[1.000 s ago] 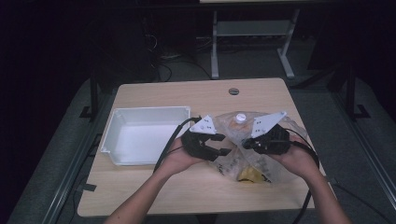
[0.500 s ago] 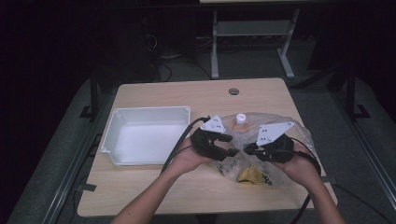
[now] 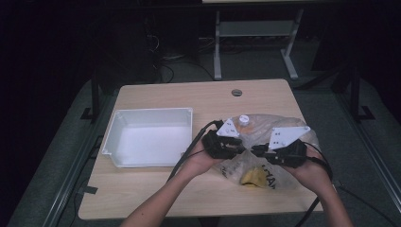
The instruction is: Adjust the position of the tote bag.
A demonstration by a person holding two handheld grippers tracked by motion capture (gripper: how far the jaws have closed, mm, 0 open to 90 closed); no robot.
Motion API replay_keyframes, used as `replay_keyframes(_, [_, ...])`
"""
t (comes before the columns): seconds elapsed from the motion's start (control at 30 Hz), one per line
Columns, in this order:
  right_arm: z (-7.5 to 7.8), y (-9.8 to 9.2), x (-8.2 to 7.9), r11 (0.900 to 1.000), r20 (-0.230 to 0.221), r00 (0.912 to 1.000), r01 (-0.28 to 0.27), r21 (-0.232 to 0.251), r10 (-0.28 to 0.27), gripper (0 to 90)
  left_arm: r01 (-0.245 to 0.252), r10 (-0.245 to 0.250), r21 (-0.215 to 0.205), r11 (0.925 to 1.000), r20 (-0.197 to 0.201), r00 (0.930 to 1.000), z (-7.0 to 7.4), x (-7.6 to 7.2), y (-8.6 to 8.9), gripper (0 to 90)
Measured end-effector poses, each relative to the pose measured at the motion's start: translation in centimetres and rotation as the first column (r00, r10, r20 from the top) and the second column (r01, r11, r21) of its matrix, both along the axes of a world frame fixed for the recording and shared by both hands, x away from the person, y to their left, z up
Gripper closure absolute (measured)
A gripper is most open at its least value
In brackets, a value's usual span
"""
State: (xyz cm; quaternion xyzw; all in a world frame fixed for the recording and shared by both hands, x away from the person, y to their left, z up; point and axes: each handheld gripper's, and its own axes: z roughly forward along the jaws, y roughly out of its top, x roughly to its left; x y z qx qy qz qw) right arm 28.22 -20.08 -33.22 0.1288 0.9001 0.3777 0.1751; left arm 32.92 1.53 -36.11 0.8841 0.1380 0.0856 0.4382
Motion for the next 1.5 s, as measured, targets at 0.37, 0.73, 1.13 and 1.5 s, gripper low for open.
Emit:
replay_keyframes(0.37, [0.2, -1.4, -0.3, 1.0, 0.003, 0.9996, 0.029, 0.001, -0.029, 80.7, -0.041, 0.041, -0.005, 0.9992, 0.036, 0.9985, 0.3, 0.3, -0.6, 90.0])
replay_keyframes(0.73, [2.2, -4.0, 0.7, 0.992, 0.015, 0.9924, 0.122, 0.01, -0.122, 65.0, -0.11, 0.109, 0.022, 0.9936, 0.052, 0.9927, 1.1, 1.2, 1.9, 90.0])
replay_keyframes(1.13, [2.9, -6.4, 3.3, 0.968, -0.009, 0.9698, 0.244, 0.06, -0.244, 51.9, -0.165, 0.164, 0.027, 0.9859, 0.043, 0.9856, 1.5, 2.5, 4.6, 90.0])
replay_keyframes(1.5, [3.1, -8.4, 4.6, 0.938, -0.015, 0.9417, 0.336, 0.088, -0.336, 43.3, -0.186, 0.185, 0.033, 0.982, 0.039, 0.982, 1.5, 3.3, 5.4, 90.0])
